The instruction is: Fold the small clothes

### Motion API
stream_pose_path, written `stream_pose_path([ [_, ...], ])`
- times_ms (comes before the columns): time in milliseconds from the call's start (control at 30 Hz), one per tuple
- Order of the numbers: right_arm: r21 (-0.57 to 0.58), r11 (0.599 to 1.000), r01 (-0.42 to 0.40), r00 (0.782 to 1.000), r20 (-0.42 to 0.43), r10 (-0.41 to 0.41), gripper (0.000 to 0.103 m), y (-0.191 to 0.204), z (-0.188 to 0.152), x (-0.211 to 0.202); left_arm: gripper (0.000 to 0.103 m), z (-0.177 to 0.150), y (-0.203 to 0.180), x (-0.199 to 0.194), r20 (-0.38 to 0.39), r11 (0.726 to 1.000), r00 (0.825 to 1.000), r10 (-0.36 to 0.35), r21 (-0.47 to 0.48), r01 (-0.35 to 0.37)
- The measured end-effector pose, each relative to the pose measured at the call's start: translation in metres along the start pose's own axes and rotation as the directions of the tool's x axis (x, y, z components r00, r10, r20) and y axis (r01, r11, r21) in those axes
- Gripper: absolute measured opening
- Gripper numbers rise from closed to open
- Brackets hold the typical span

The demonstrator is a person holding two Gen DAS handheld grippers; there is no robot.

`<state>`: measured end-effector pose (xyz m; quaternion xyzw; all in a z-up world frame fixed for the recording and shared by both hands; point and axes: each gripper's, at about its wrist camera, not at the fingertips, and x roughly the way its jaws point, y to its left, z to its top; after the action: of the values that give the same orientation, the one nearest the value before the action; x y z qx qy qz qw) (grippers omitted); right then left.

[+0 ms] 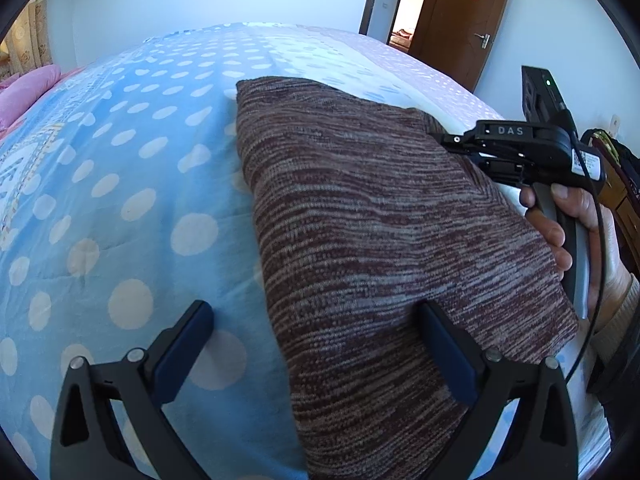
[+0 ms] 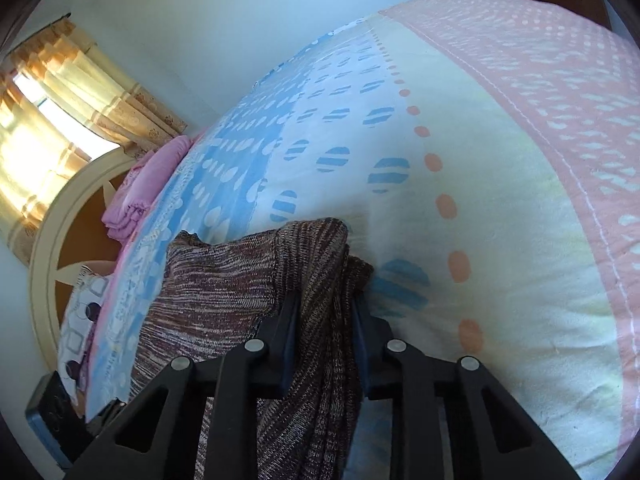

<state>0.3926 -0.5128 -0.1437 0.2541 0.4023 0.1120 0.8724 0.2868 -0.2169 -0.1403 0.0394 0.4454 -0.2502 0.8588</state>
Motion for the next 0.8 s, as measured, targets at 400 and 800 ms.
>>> stream_pose_path([
  [400, -0.008, 0.998, 0.061, 0.994, 0.091, -0.06, 0.018, 0.036, -0.014, -0.04, 0.03, -0.005, -0.022, -0.029, 0.024, 0.997, 1.0, 0.0, 0.071, -0.002],
  [800, -0.036, 0.999, 0.002, 0.993, 0.121, 0.003, 0.018, 0.083, -0.047, -0.078, 0.021, -0.028, -0.022, -0.084, 0.05, 0.995, 0.998, 0.048, 0.088, -0.052],
])
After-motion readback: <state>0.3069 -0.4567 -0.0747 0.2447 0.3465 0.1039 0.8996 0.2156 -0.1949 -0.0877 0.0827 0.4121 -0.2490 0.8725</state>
